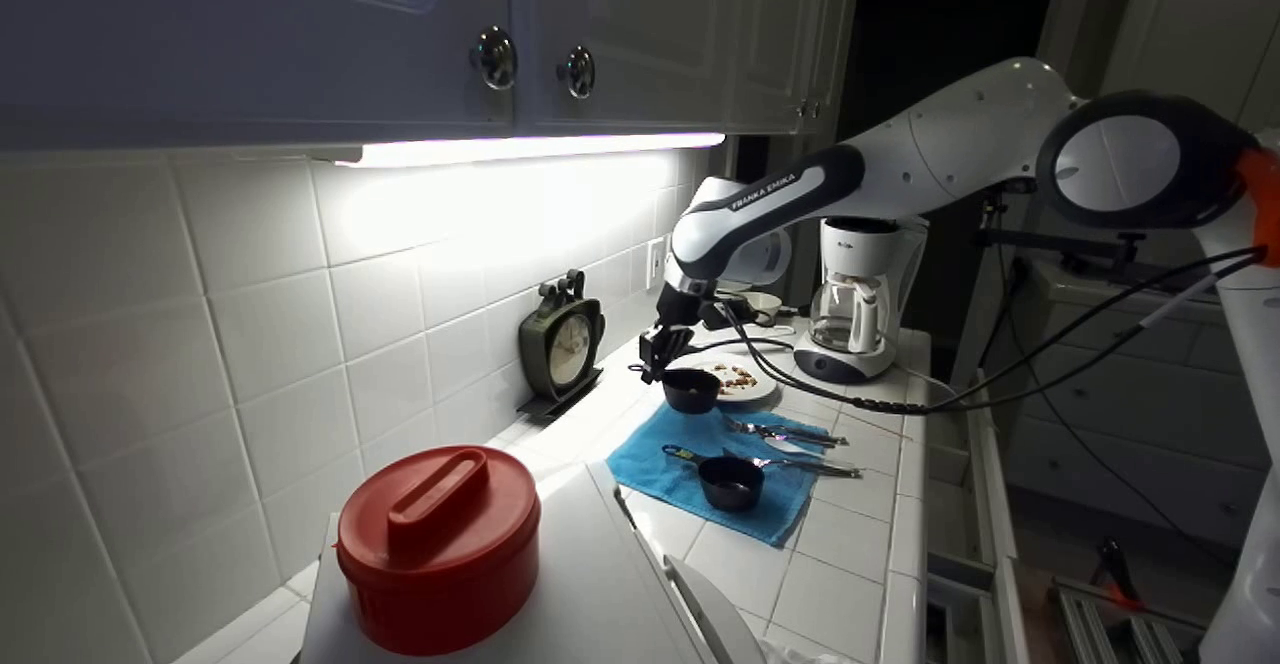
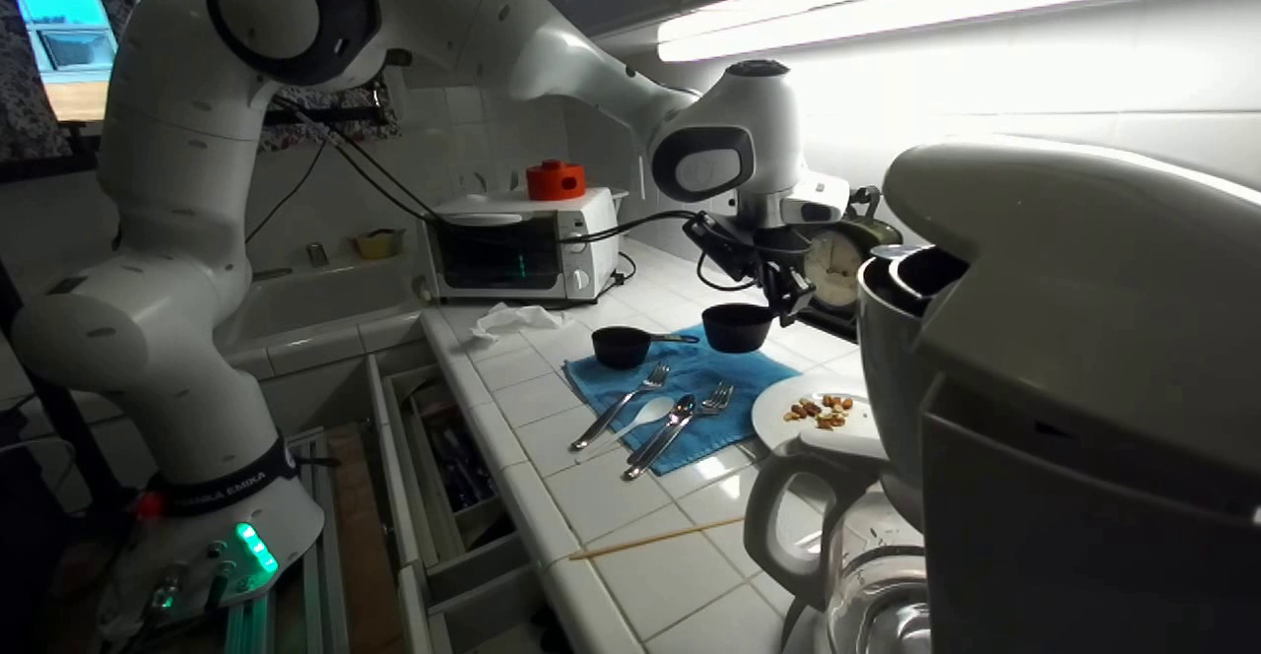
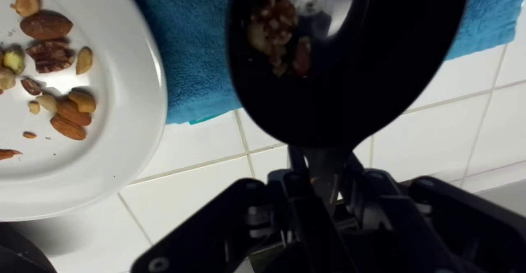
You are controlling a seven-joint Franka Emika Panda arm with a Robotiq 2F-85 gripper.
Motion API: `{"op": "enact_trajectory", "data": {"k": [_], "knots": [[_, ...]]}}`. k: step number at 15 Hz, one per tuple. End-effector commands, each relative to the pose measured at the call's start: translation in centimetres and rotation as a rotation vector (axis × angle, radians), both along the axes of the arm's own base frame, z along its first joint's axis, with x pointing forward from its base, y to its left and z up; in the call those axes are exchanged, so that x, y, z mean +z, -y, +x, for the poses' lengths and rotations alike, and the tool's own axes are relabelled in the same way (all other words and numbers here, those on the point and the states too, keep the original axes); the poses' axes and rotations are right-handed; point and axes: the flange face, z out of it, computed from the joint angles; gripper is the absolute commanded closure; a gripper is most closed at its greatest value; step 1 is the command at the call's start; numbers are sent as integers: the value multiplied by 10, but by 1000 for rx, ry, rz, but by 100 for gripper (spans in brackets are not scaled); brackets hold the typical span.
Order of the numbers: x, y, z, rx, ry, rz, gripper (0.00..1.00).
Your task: Place some contents from the white plate in the measuring cup at the back then pour the contents from the cup onto the white plate.
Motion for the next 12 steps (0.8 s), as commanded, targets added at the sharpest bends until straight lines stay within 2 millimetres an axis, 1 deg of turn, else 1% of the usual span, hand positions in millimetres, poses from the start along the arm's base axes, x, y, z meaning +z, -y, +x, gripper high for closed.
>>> {"op": "enact_trajectory", "data": {"k": [1,5,9,12], "knots": [[22,2,-13,5,14,-43,92],[34,7,-19,34,39,-158,92],[29,15,-29,71,47,-279,92],[24,26,-39,76,60,-352,92]]}}
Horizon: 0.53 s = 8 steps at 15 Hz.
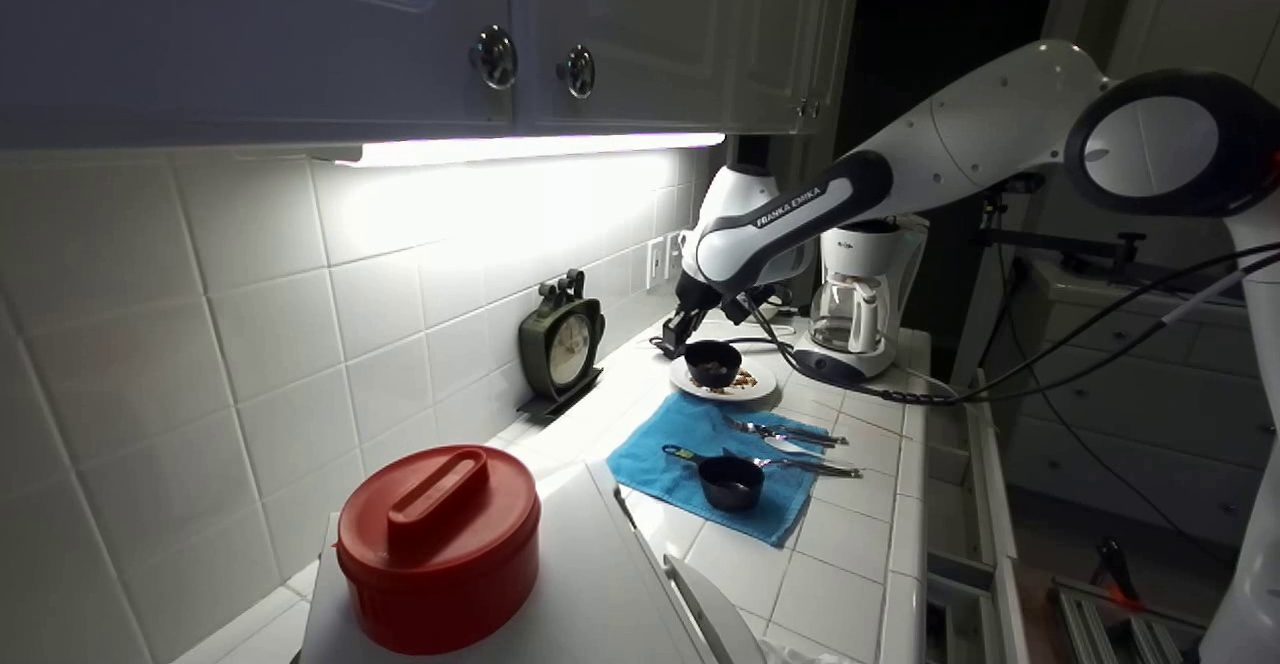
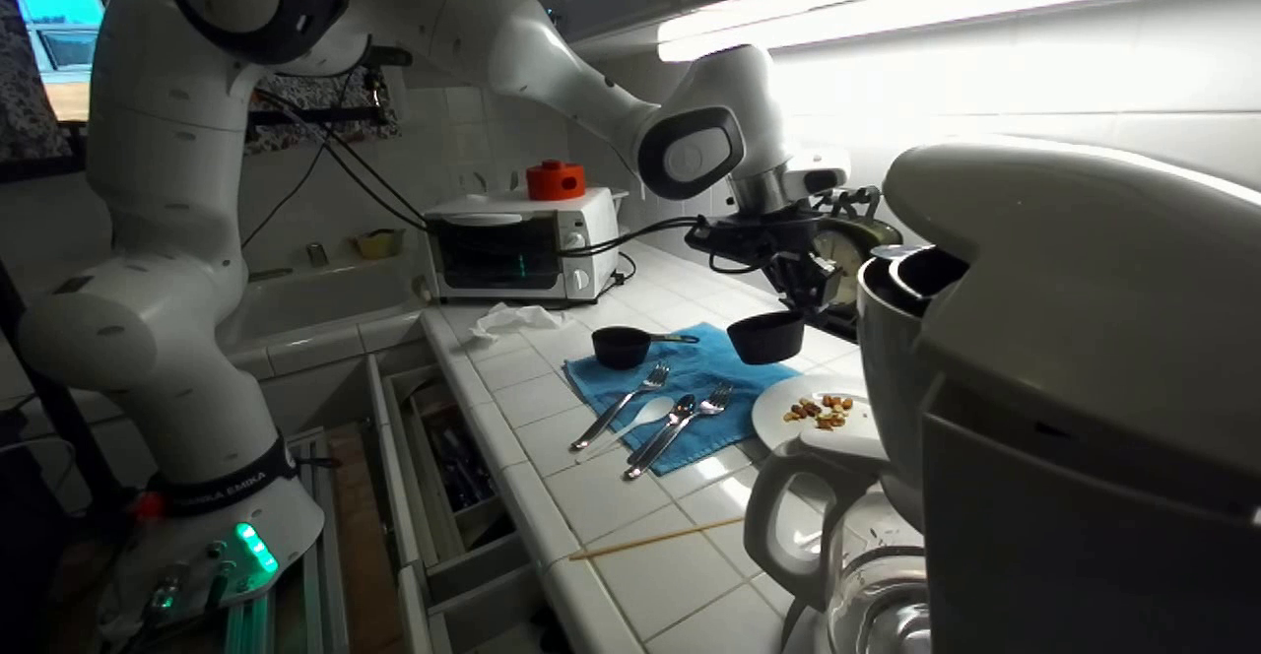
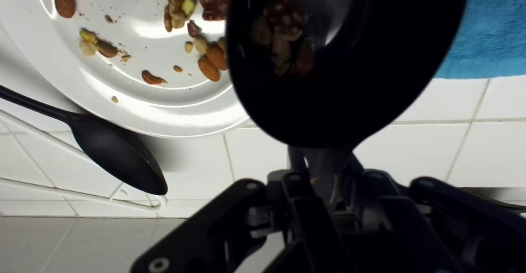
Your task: Place some contents from the white plate in the measuring cup at the back then pour the contents from the cup onto the white plate.
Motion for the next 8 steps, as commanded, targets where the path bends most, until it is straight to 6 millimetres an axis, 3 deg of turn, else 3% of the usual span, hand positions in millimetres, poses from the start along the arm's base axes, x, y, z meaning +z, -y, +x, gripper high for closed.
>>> {"op": "enact_trajectory", "data": {"k": [1,8], "knots": [[2,8,-21,4,25,-93,92],[0,32,-44,-8,120,-257,92]]}}
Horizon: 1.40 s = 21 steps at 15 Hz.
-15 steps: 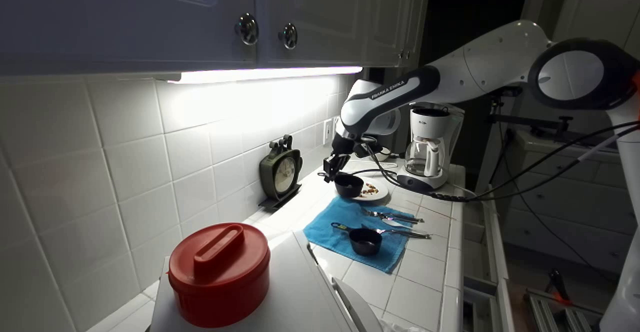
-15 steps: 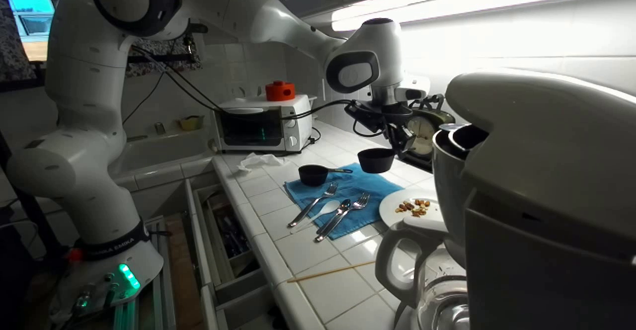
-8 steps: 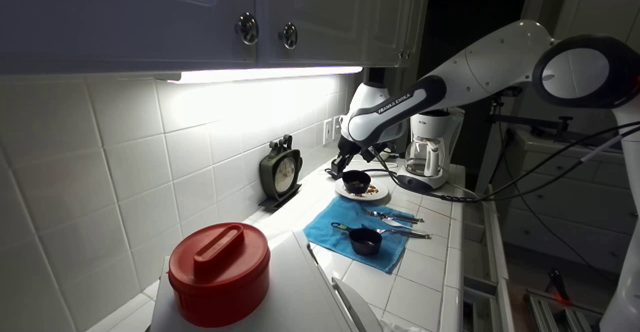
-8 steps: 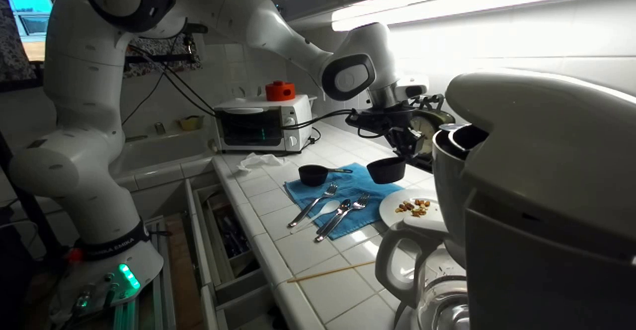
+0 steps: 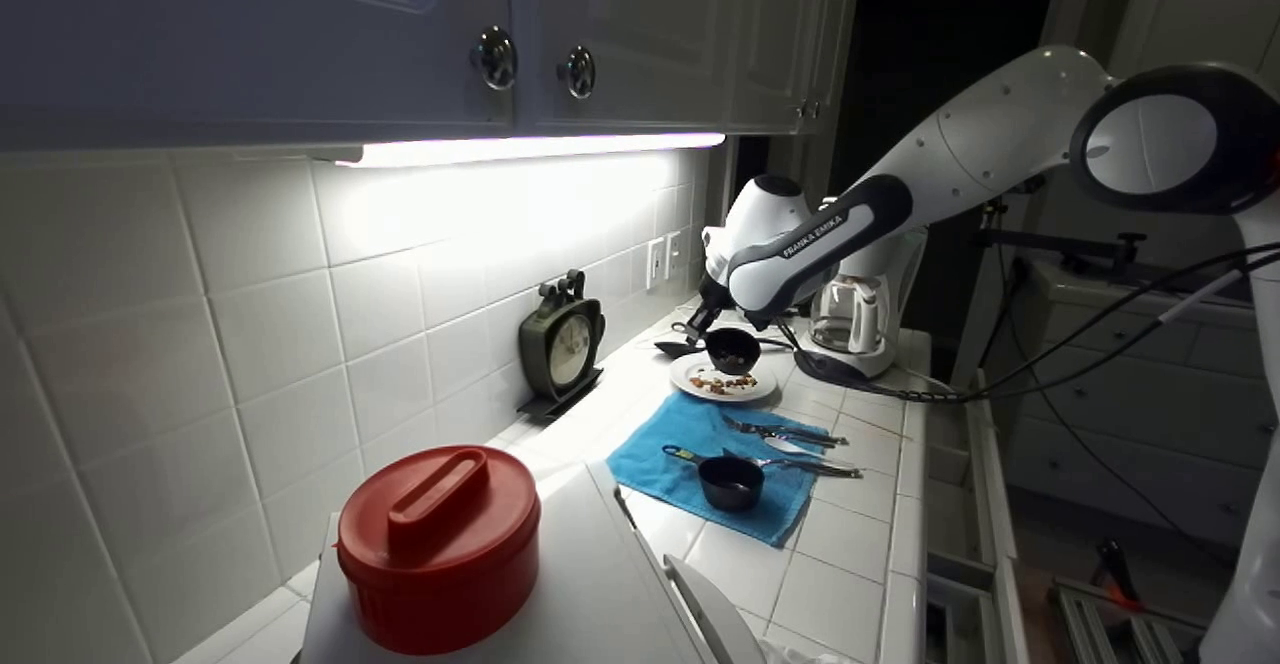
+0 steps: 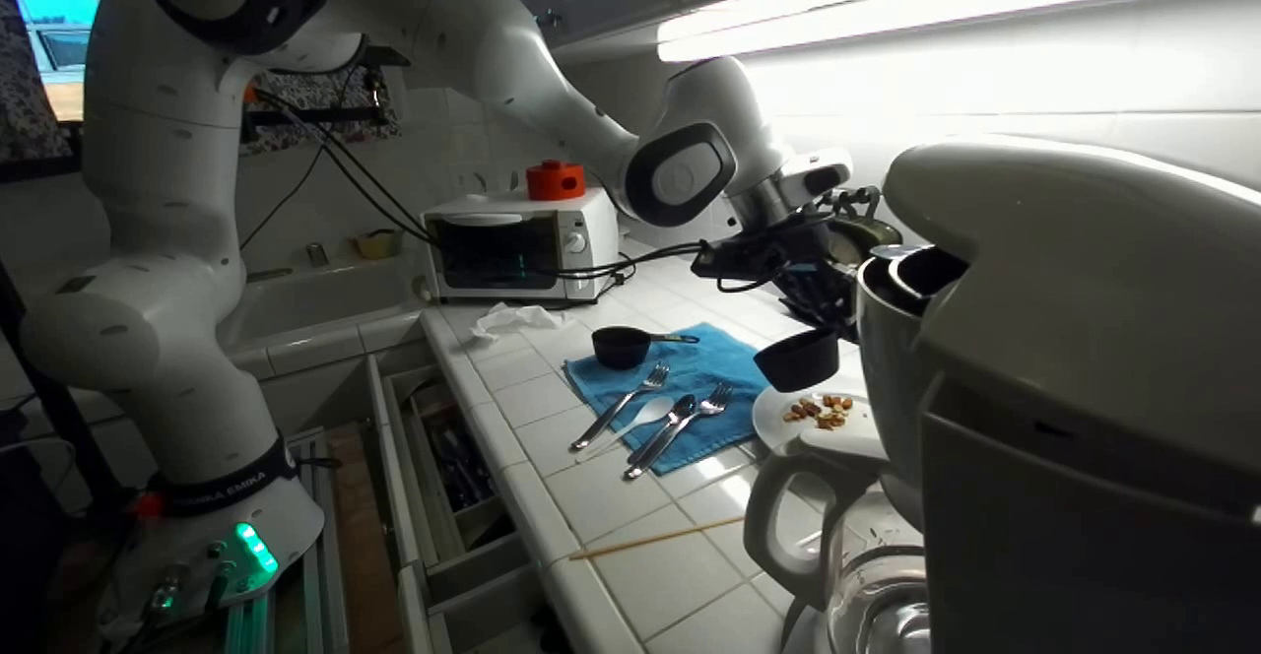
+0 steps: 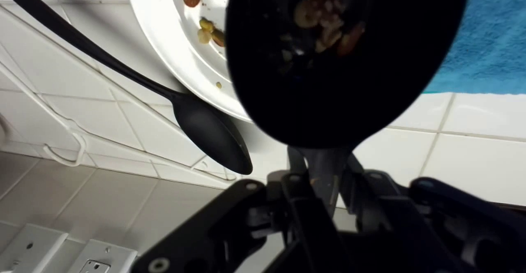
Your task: Place some contents from the white plate in the measuring cup at the back then pour the contents from the cup onto the white plate.
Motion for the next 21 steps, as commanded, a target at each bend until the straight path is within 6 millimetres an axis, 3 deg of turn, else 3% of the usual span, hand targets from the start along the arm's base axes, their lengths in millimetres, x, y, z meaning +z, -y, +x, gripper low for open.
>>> {"op": "enact_trajectory", "data": {"k": [1,14,20,21], "knots": [[3,1,-17,-23,60,-91,92],[20,0,-22,-139,244,-232,92],[5,-16,-24,-115,235,-238,92],[12,-9,-18,-120,237,-259,77]]}}
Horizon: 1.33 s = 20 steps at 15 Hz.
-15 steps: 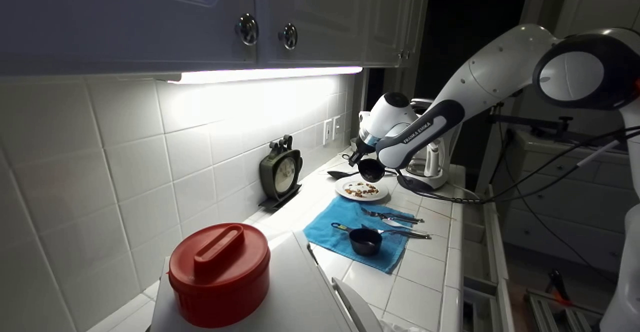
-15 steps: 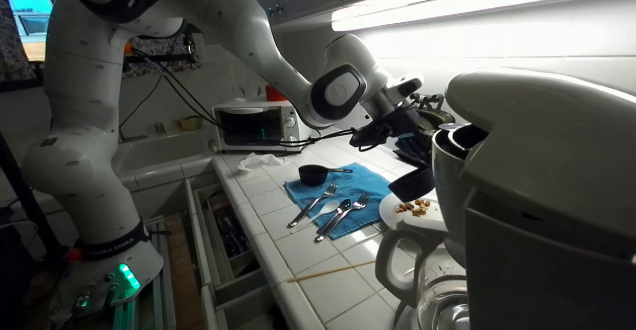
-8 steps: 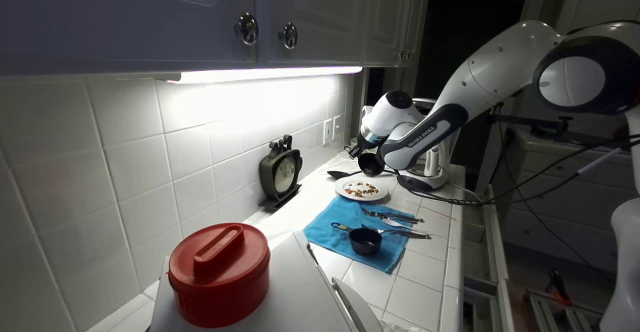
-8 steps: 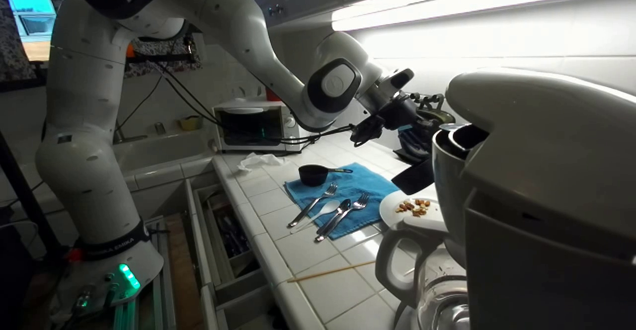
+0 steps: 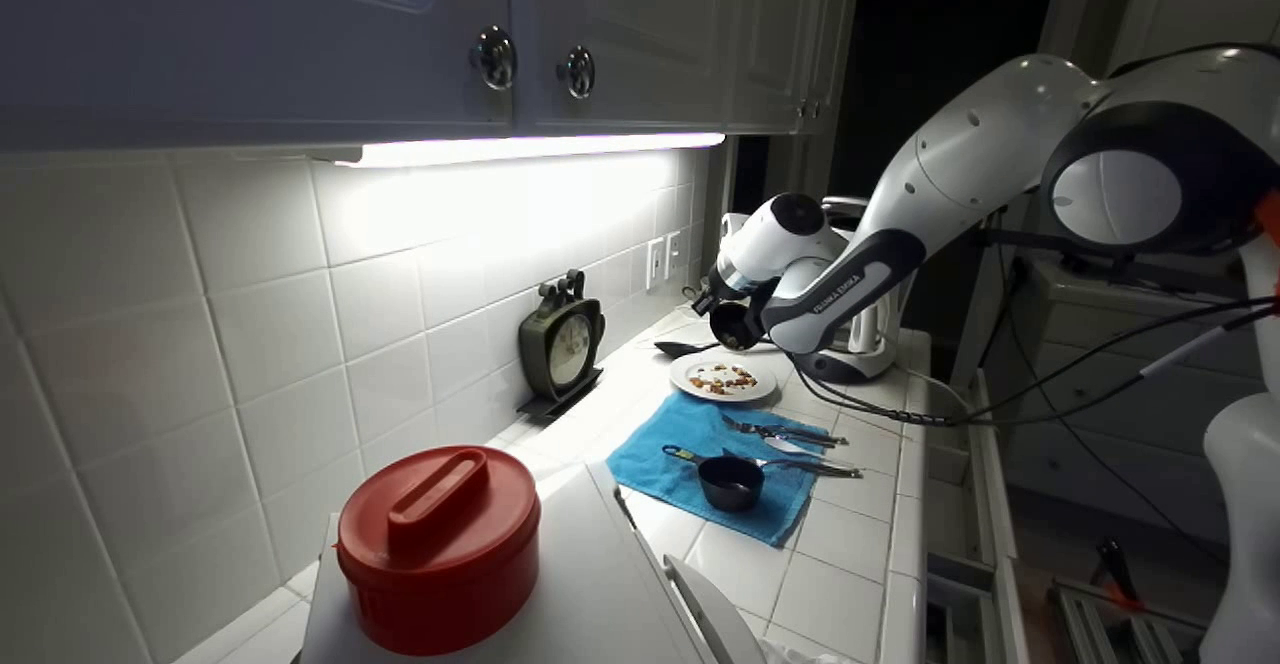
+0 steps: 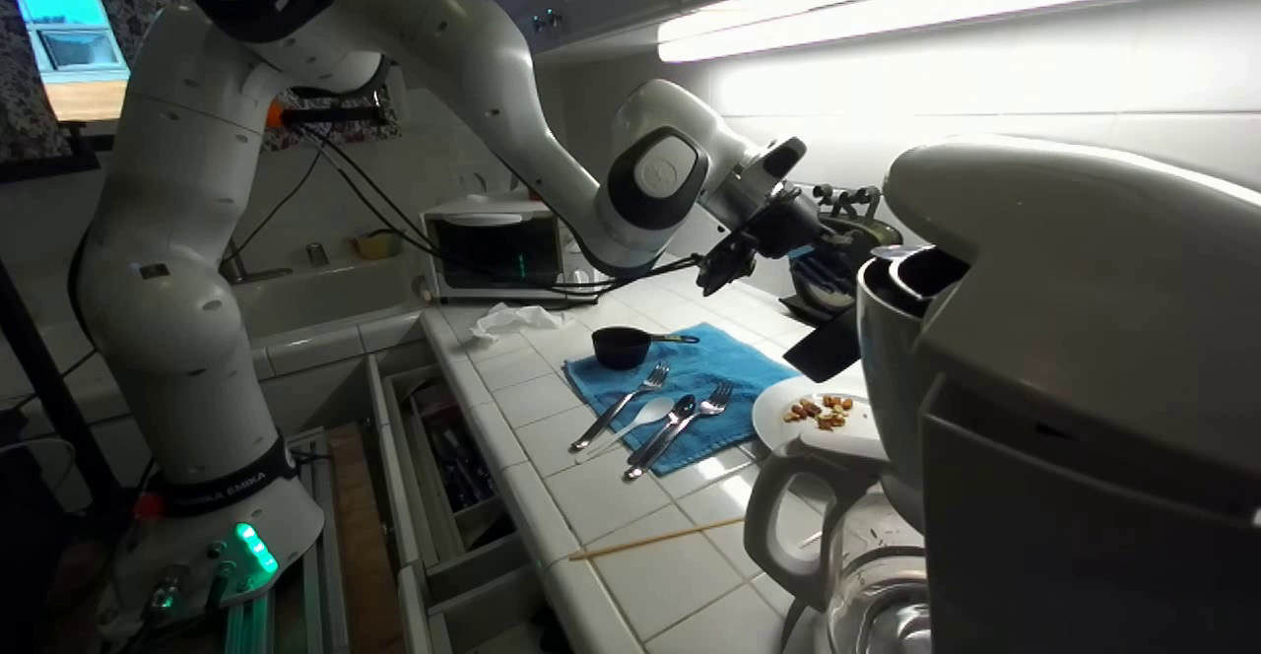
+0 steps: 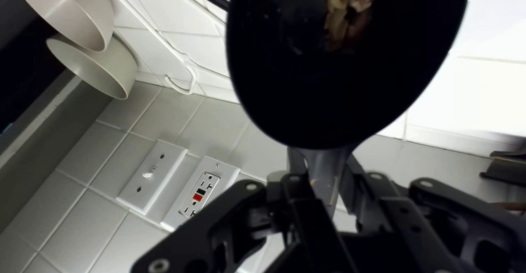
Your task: Place some contents from the white plate in the measuring cup at the back then pour the contents from the cup onto the white plate.
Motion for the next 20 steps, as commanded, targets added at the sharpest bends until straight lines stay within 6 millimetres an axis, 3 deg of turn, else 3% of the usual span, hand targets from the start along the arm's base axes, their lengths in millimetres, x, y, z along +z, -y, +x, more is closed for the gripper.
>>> {"op": "enact_trajectory", "data": {"k": [1,4,5,9,20], "knots": [[-5,-3,-1,3,-8,6,77],[-8,-5,-2,4,-14,10,77],[-5,1,1,-22,5,-17,93],[9,11,6,-59,85,-117,93],[-1,3,11,-137,212,-264,93]]}}
